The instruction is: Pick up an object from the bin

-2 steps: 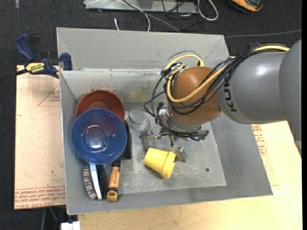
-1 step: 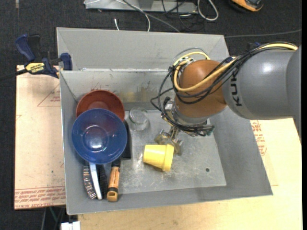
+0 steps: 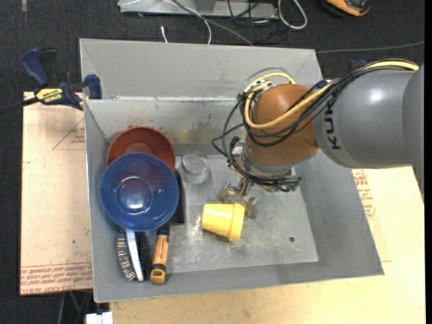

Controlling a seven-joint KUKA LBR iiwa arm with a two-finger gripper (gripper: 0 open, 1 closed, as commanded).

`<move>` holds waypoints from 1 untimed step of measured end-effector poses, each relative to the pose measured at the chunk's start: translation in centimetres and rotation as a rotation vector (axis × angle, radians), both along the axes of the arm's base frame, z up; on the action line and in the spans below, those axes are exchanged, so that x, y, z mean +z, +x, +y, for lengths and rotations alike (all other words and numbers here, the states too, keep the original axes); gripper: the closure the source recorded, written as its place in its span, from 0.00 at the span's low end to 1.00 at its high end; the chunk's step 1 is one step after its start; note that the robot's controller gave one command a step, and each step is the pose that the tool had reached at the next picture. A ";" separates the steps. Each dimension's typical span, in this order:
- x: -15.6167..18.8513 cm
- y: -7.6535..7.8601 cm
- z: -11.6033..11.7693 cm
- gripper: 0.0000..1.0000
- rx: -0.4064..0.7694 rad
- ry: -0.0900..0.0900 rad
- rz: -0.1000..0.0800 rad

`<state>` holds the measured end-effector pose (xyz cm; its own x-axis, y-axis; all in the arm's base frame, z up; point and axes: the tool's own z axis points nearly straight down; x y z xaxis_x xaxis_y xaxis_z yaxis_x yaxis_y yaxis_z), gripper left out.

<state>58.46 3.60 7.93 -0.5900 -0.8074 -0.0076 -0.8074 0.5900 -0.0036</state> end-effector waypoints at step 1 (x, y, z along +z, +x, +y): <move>1.9 -0.5 0.1 1.00 0.000 0.002 0.007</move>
Offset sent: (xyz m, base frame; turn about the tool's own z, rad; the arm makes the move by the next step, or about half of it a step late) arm -0.0036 0.0007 0.0700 0.0000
